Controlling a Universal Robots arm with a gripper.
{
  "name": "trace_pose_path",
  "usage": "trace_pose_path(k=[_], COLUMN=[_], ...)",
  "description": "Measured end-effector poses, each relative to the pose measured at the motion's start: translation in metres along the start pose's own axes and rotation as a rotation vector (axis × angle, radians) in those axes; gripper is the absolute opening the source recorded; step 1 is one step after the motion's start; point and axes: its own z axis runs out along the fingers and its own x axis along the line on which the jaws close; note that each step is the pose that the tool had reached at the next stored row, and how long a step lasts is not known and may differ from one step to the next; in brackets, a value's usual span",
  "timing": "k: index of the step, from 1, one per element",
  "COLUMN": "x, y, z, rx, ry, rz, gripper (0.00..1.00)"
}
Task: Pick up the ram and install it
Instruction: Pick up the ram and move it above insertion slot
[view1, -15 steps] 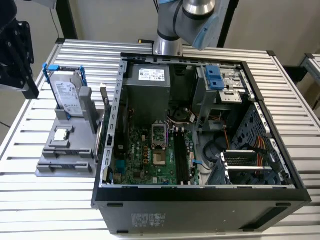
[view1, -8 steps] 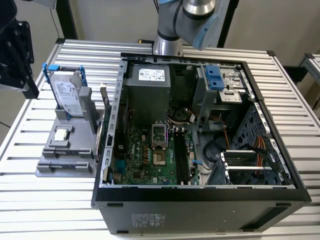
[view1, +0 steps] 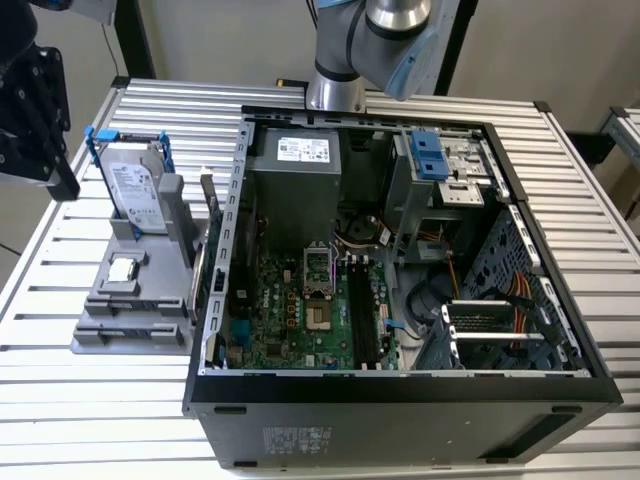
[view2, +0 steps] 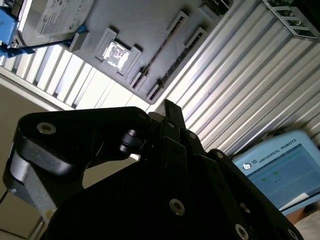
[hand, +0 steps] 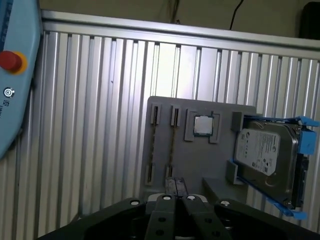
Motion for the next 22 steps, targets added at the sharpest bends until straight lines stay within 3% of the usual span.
trace_pose_path(k=[15,22], x=[0.0006,0.0006], y=[-0.0001,-0.0002], z=[0.0118,0.0125], rx=[0.0004,0.0005], ry=[-0.0001,0.0], rz=[0.009,0.01], gripper=[0.0,0.0])
